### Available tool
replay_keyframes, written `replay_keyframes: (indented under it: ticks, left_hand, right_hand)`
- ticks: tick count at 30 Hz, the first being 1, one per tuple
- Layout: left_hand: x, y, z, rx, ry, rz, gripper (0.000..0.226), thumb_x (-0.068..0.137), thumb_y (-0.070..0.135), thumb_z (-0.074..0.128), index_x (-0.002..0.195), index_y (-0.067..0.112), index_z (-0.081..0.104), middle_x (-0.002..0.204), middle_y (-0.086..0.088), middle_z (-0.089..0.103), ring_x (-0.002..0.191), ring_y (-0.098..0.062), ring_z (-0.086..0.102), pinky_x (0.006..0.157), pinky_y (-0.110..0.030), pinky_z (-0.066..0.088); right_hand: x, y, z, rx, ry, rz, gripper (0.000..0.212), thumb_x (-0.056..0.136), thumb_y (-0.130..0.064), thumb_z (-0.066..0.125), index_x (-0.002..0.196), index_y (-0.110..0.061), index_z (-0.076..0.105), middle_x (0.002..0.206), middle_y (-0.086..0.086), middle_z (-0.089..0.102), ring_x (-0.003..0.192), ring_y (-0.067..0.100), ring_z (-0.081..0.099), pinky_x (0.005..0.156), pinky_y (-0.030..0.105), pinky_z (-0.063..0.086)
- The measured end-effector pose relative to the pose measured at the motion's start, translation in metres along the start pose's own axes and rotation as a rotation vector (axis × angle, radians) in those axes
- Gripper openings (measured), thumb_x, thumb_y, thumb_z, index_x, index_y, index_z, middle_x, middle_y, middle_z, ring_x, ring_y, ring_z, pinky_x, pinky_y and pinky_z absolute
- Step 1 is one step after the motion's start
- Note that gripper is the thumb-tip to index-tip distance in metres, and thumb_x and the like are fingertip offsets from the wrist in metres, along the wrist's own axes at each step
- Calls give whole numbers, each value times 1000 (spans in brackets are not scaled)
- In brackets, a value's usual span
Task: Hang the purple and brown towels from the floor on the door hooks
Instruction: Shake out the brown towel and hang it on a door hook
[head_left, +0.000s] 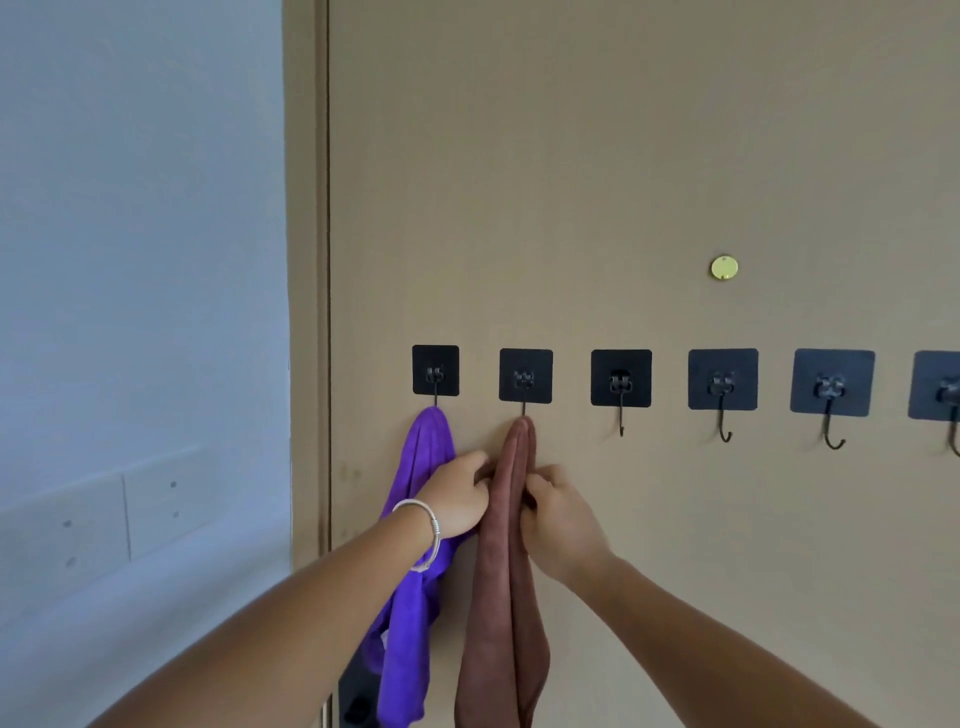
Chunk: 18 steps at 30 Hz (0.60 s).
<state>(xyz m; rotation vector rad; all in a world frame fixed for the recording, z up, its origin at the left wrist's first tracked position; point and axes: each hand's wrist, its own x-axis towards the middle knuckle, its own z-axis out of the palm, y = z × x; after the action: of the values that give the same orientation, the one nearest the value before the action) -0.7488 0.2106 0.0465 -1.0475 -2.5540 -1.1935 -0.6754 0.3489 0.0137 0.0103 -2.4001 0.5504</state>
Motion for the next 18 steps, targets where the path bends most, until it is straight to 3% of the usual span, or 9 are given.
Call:
replay_keyframes:
  ticks: [2, 4, 7, 10, 14, 16, 18]
  left_hand:
    - [0, 0, -6, 94, 3, 43, 21, 95, 10, 40, 89, 20, 57, 88, 1, 61, 90, -24, 62, 78, -28, 47]
    - [-2, -1, -10, 238, 43, 97, 21, 96, 12, 38, 84, 14, 56, 91, -2, 54, 94, -25, 58, 80, -29, 43]
    - [-6, -5, -13, 326, 94, 87, 27, 99, 25, 36, 109, 13, 59, 115, -2, 48, 104, -20, 53, 94, -33, 41]
    - [-11, -4, -7, 206, -46, -68, 36, 100, 37, 33, 122, 18, 53, 118, -2, 57, 105, -20, 56, 96, -33, 43]
    - [-14, -6, 5, -174, -113, -310, 33, 99, 34, 37, 107, 10, 59, 109, -11, 64, 101, -28, 61, 96, -45, 48]
    - [-13, -8, -1, -91, -88, -299, 28, 98, 26, 39, 98, 6, 59, 103, -11, 64, 97, -29, 60, 93, -43, 49]
    - [-15, -6, -10, 104, 12, -241, 28, 96, 22, 38, 101, 8, 62, 106, -9, 64, 103, -28, 58, 89, -35, 47]
  right_hand:
    - [1, 2, -1, -32, -24, 0, 30, 97, -23, 44, 118, -13, 62, 119, 7, 50, 95, 24, 59, 86, 35, 50]
    - [2, 2, -2, -40, -30, -3, 30, 96, -26, 44, 118, -15, 63, 118, 7, 50, 94, 24, 59, 85, 35, 51]
    - [0, 2, 0, -54, 23, 5, 31, 95, -33, 45, 118, -18, 62, 115, 5, 49, 94, 23, 58, 83, 35, 51]
    - [-6, -1, 5, -18, 66, -11, 30, 93, -29, 50, 119, -17, 60, 110, 6, 48, 94, 23, 56, 83, 35, 50]
    - [-9, -2, 4, 51, -1, -34, 30, 93, -25, 49, 120, -16, 59, 114, 6, 50, 98, 24, 58, 88, 35, 49]
    - [-9, 1, -1, -8, -57, -67, 33, 93, -29, 49, 123, -19, 57, 117, 3, 50, 98, 21, 58, 87, 35, 49]
    - [-12, 4, -5, -103, -70, -98, 34, 93, -33, 47, 124, -22, 56, 118, 0, 49, 101, 18, 55, 84, 33, 49]
